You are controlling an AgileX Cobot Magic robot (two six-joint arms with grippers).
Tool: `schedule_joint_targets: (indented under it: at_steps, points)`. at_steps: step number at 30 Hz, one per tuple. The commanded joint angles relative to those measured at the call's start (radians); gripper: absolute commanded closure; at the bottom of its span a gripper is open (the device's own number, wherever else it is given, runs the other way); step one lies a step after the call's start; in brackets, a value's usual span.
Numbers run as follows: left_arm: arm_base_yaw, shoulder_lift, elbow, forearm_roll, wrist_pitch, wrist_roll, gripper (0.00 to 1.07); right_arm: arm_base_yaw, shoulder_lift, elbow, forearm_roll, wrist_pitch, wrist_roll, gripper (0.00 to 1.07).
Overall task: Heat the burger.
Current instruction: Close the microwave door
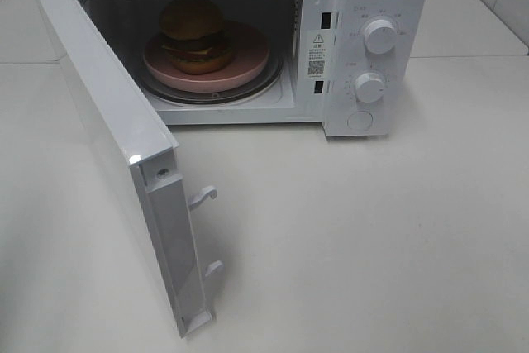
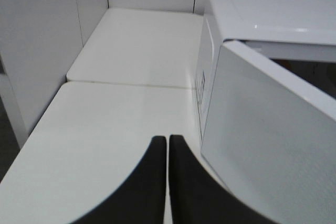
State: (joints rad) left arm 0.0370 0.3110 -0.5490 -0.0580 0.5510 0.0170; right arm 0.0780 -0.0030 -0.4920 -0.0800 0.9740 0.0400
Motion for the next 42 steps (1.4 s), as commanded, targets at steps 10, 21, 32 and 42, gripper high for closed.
schedule_joint_targets:
  at_steps: [10, 21, 32, 42]
  points:
    - [0.003, 0.288, 0.205, -0.037, -0.733, -0.008, 1.07, -0.007, -0.031, 0.001, 0.004, -0.016, -0.011, 0.32]
    - [0.003, 0.634, 0.325, 0.272, -1.187, -0.277, 1.07, -0.007, -0.031, 0.001, 0.004, -0.016, -0.011, 0.32]
    - [0.003, 0.984, 0.320, 0.551, -1.547, -0.454, 1.07, -0.007, -0.031, 0.001, 0.004, -0.016, -0.011, 0.32]
    - [-0.120, 1.122, 0.243, 0.544, -1.548, -0.391, 1.07, -0.007, -0.031, 0.001, 0.004, -0.016, -0.011, 0.32]
